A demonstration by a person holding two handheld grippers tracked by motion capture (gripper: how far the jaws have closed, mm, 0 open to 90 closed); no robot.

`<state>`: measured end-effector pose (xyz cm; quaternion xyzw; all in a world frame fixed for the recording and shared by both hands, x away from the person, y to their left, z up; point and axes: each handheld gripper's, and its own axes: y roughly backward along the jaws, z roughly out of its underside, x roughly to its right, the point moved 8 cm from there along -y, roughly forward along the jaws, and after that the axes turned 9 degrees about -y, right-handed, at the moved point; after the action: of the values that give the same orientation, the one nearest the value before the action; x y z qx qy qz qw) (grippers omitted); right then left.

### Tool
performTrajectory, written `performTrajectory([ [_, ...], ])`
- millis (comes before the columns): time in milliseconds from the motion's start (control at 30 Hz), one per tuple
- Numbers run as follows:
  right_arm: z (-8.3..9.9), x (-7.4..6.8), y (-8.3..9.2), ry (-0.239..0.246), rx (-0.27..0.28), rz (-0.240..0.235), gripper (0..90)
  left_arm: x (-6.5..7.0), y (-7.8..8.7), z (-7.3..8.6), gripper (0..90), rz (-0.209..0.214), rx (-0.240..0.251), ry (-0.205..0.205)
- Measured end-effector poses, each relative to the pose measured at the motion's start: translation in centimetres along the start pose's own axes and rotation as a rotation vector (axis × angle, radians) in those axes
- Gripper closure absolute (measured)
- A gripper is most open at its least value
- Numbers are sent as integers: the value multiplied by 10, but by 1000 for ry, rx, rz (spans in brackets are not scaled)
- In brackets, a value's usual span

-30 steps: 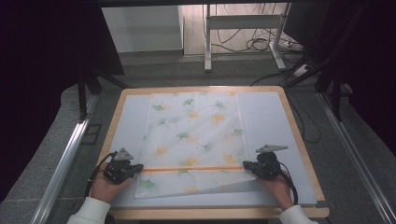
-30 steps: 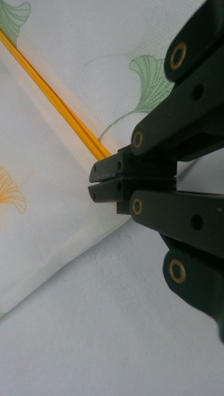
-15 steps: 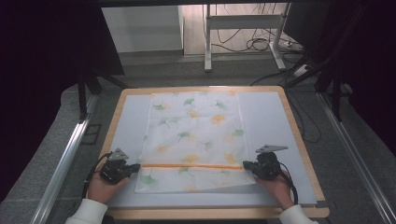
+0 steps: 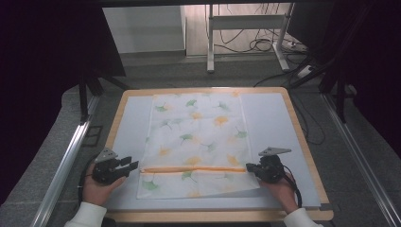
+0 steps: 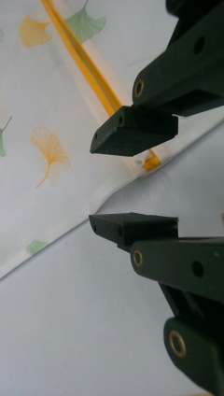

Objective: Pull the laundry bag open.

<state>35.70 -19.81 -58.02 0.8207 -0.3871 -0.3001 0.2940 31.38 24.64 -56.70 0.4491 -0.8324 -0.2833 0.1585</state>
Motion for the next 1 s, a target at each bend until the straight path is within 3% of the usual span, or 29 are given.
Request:
performTrajectory([
  [67,0,-1,0,10,5,2,874,-1,0,-1,559,-12,6,-4],
  [133,1,-5,2,25,7,-5,778,-2,3,-3,542,-26,29,1],
  [267,-3,-9,10,24,47,-22,754,-2,3,-5,527,-30,39,4],
  [400,-11,-9,28,46,137,-31,546,-2,2,-6,514,-42,45,-2],
  [467,-12,-3,35,33,160,-20,503,-2,2,-5,506,-43,44,-1],
  [633,-14,25,50,8,228,35,448,-4,1,-3,497,-39,35,11],
  [767,-12,42,53,-9,232,68,438,-3,0,-3,499,-28,30,14],
  [1000,-11,39,54,6,239,60,437,-2,-3,-5,494,-13,27,27],
])
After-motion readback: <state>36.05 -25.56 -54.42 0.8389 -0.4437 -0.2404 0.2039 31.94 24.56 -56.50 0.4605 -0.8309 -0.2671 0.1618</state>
